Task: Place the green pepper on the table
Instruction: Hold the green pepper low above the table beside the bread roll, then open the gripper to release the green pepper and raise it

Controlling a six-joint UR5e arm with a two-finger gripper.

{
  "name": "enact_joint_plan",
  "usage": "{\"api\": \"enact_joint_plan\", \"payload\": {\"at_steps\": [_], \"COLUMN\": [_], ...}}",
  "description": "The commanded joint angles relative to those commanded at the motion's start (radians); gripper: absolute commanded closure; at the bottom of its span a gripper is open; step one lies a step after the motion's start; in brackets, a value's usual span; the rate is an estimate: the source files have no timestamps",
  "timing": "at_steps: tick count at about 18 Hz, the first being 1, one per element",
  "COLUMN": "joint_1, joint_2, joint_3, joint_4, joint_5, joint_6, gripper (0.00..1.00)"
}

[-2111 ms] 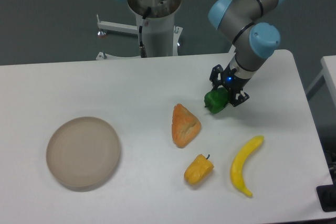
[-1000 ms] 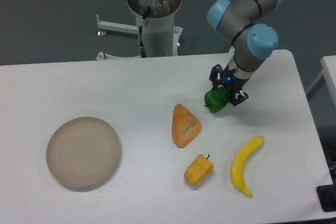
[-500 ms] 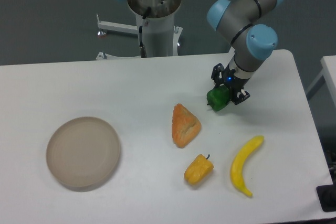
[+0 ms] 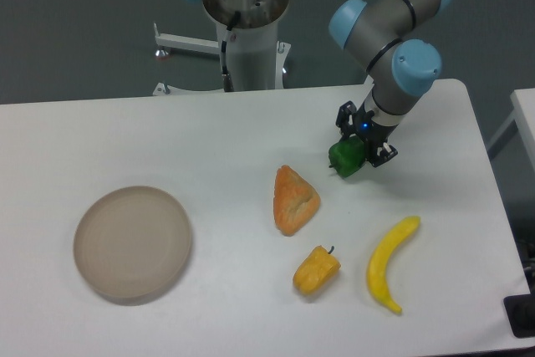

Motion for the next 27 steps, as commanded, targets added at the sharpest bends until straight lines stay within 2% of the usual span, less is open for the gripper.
{"api": "enact_joint_plan", "payload": {"at_steps": [5,7,13,16,21,27], "joint_1": [0.000,0.000,0.000,-0.005,-0.017,-0.095], "joint_2": [0.000,0.000,-0.003,-0.014,-0.058,-0.120], "joint_3": [0.006,0.014,0.133,0.195,0.296,0.386], "joint_4": [0.000,-0.002,-0.006,-0.006,-0.009,-0.011], "joint_5": [0.000,0.003,0.009,0.058,0.095,0.173], "joint_6": [-0.002,-0.005,-0.037,-0.058,-0.113,-0.212], "gripper": [0.06,0.00,0.00,0.00,0.00,0.00]}}
